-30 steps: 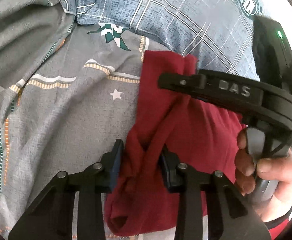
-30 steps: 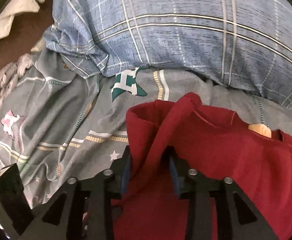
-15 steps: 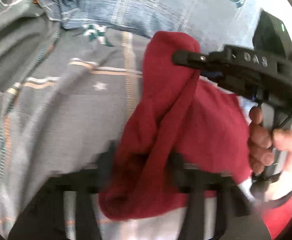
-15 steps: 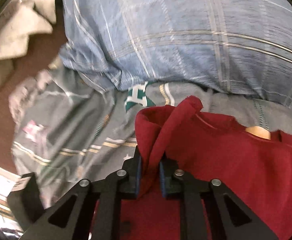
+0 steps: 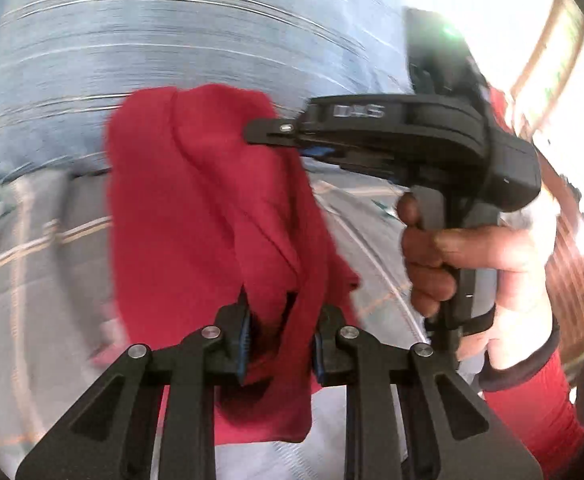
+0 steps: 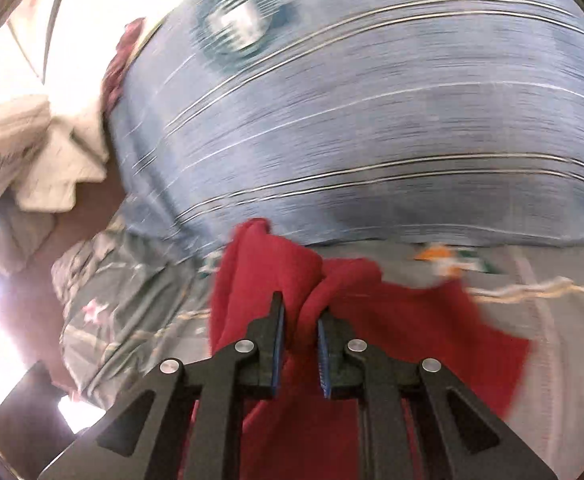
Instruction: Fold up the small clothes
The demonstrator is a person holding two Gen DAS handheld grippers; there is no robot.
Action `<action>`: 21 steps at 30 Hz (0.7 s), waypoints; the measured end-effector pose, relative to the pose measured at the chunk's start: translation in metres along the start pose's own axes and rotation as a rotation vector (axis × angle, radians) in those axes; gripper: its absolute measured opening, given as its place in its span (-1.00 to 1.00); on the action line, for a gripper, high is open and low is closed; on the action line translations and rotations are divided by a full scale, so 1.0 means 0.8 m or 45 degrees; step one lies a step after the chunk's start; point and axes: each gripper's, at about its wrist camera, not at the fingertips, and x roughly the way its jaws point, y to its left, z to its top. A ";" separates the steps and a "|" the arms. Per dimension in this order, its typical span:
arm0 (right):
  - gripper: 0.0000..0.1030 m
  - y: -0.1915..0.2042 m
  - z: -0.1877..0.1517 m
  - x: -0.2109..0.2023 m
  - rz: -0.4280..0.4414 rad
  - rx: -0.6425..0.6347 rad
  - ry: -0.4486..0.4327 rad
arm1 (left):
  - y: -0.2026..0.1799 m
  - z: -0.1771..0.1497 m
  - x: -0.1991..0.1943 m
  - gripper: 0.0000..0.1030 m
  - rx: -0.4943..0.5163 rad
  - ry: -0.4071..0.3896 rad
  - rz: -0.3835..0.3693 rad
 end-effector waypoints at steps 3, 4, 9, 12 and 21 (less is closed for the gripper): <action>-0.74 -0.063 -0.013 -0.002 -0.116 0.114 0.004 | -0.028 -0.001 0.059 -0.61 0.022 0.100 -0.021; -0.74 -0.077 -0.018 0.004 -0.150 0.141 0.017 | -0.030 -0.004 0.082 -0.61 0.010 0.155 -0.043; -0.40 -0.129 -0.051 0.016 -0.142 0.338 0.024 | -0.030 -0.016 0.073 -0.01 0.054 0.170 -0.112; 0.11 -0.123 -0.055 -0.010 -0.055 0.404 -0.003 | -0.014 -0.020 0.019 0.17 0.092 0.114 -0.134; 0.47 -0.071 -0.102 -0.054 -0.060 0.329 0.012 | 0.095 -0.043 -0.026 0.43 -0.024 0.031 0.213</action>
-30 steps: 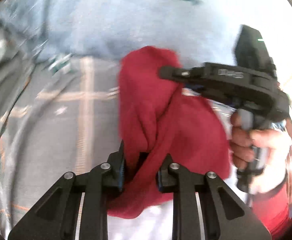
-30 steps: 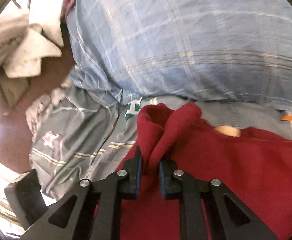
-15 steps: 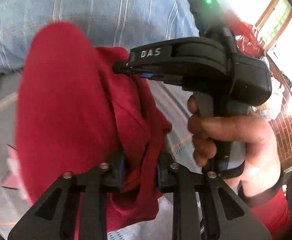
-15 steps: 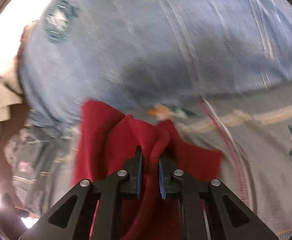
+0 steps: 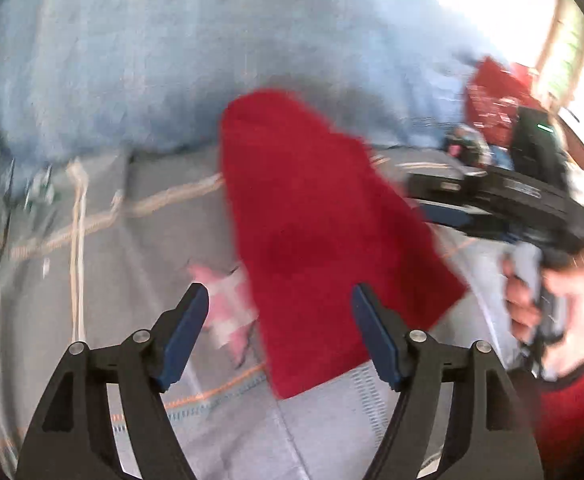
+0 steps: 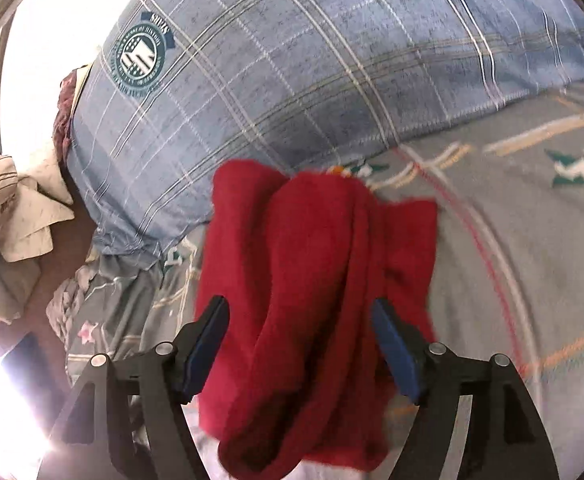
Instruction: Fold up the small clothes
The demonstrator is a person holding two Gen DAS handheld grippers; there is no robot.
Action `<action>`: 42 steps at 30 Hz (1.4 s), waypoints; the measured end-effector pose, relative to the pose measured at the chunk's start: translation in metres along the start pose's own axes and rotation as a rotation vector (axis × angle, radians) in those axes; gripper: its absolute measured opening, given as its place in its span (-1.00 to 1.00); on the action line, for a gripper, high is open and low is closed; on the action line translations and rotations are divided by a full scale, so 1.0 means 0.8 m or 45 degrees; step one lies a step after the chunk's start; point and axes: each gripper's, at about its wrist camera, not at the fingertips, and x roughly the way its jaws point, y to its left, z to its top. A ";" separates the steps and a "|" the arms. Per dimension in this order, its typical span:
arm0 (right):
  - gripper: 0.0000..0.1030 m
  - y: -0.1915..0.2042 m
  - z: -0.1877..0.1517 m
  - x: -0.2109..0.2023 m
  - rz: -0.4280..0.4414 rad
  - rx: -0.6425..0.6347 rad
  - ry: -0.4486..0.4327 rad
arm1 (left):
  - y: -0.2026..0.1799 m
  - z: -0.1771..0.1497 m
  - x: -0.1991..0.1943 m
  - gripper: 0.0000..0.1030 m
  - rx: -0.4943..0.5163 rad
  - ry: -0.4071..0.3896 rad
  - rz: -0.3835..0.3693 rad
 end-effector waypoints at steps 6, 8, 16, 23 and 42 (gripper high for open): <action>-0.64 0.017 -0.013 0.024 -0.171 -0.179 -0.010 | -0.002 -0.023 0.039 0.43 -0.082 0.099 0.009; -0.66 0.025 -0.020 0.008 -0.185 -0.211 -0.051 | -0.005 -0.027 0.042 0.43 -0.094 0.113 0.011; -0.50 0.002 -0.030 -0.014 -0.237 -0.202 -0.083 | -0.012 -0.010 0.034 0.43 -0.055 0.047 0.036; 0.47 -0.009 0.044 0.010 -0.191 -0.055 -0.152 | -0.018 0.032 0.052 0.43 -0.039 -0.002 0.080; -0.16 0.031 0.011 -0.006 -0.307 -0.293 -0.134 | -0.038 0.036 0.091 0.68 -0.050 0.032 0.071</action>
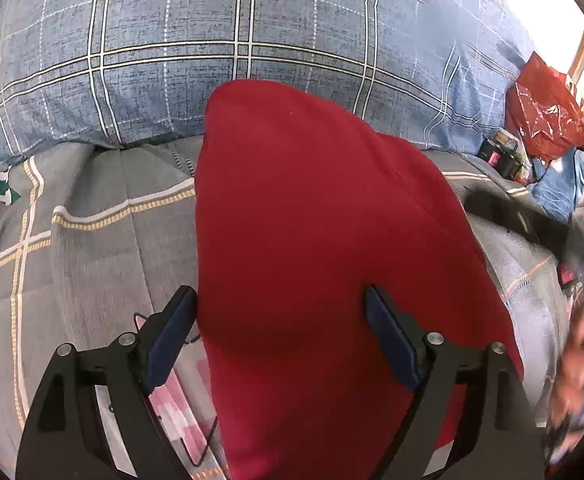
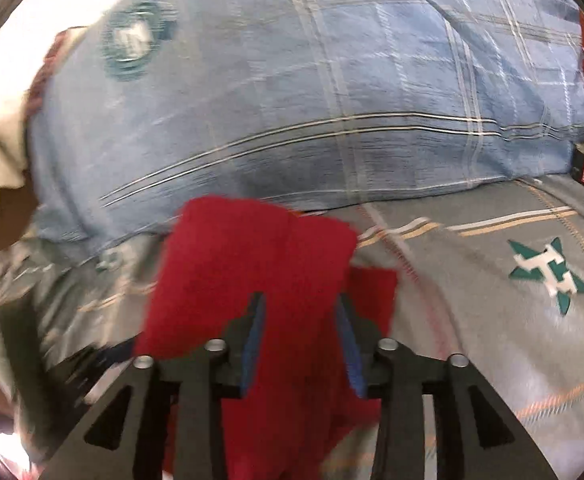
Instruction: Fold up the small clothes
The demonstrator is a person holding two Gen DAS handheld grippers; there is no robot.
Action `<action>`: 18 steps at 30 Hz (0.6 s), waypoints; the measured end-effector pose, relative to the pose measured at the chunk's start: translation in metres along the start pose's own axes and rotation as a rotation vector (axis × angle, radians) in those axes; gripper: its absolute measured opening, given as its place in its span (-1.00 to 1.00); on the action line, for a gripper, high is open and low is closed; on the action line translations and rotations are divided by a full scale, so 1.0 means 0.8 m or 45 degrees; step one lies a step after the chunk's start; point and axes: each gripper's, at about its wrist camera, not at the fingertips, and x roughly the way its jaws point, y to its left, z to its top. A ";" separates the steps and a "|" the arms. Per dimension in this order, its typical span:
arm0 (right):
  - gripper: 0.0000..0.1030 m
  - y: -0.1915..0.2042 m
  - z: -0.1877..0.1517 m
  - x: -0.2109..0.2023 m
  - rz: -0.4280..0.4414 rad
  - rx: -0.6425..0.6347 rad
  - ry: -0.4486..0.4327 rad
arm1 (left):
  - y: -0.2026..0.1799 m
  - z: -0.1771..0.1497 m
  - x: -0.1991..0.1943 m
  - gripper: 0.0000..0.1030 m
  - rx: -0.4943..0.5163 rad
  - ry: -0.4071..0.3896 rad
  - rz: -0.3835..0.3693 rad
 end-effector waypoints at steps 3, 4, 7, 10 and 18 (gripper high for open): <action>-0.12 0.013 -0.025 0.015 -0.019 -0.065 0.080 | -0.002 -0.002 -0.001 0.68 -0.004 -0.009 0.013; -0.12 0.011 -0.035 0.032 -0.079 -0.086 0.129 | -0.003 -0.003 0.000 0.68 -0.005 -0.007 0.011; -0.04 -0.005 -0.051 0.052 -0.068 -0.051 0.125 | -0.001 -0.007 0.000 0.69 -0.021 0.016 -0.009; 0.15 -0.018 -0.041 0.022 0.000 0.027 0.041 | 0.016 -0.009 -0.012 0.69 -0.079 0.027 -0.118; 0.80 -0.080 -0.033 0.024 0.085 0.253 -0.045 | 0.071 -0.010 -0.005 0.75 -0.271 0.036 -0.296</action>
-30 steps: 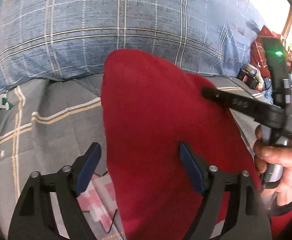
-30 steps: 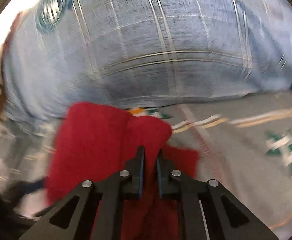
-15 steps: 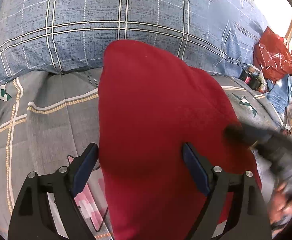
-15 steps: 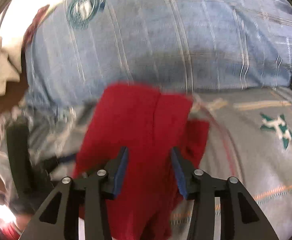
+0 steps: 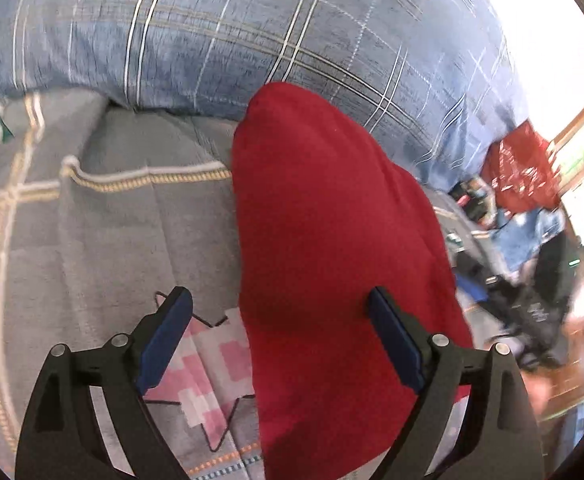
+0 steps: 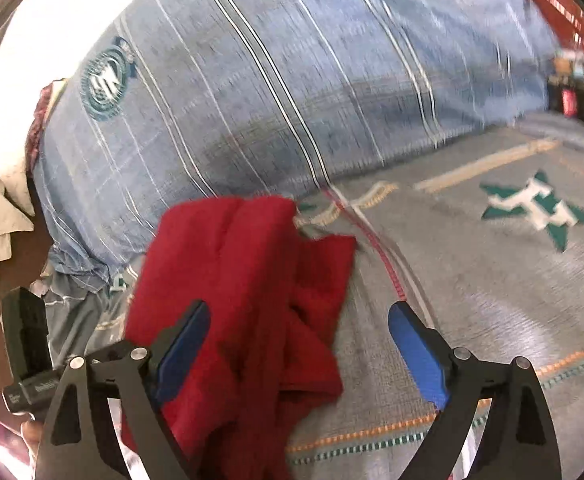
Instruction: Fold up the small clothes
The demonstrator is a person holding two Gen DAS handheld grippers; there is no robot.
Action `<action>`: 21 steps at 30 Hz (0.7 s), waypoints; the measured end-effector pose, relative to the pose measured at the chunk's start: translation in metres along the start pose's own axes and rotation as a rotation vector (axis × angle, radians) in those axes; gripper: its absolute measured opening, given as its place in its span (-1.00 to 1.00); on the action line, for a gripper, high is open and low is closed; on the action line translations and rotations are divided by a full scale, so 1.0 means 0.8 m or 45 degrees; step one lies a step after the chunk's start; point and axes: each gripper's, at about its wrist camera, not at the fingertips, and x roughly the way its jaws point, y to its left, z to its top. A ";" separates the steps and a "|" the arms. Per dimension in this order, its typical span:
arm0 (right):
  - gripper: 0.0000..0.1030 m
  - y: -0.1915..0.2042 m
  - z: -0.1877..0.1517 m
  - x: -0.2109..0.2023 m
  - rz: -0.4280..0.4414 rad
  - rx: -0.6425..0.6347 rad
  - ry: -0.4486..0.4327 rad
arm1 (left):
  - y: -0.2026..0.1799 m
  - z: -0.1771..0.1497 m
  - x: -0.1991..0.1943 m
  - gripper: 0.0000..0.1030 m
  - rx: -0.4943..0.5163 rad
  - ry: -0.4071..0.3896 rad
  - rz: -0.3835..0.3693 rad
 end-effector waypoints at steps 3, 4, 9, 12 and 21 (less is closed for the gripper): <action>0.80 -0.005 0.001 0.028 0.074 0.051 0.073 | 0.004 0.002 0.009 0.80 -0.032 0.005 -0.057; 0.80 -0.004 0.001 0.032 0.102 0.060 0.085 | 0.004 0.002 0.012 0.81 -0.028 0.005 -0.067; 0.82 0.009 -0.008 0.048 0.115 0.012 0.094 | -0.003 0.001 0.037 0.93 0.002 0.060 -0.133; 0.42 0.035 -0.018 0.053 0.065 -0.144 0.095 | -0.023 -0.004 0.040 0.68 0.104 0.055 -0.104; -0.19 0.091 -0.036 0.000 0.153 -0.270 0.018 | -0.044 -0.022 -0.033 0.32 0.158 -0.029 -0.046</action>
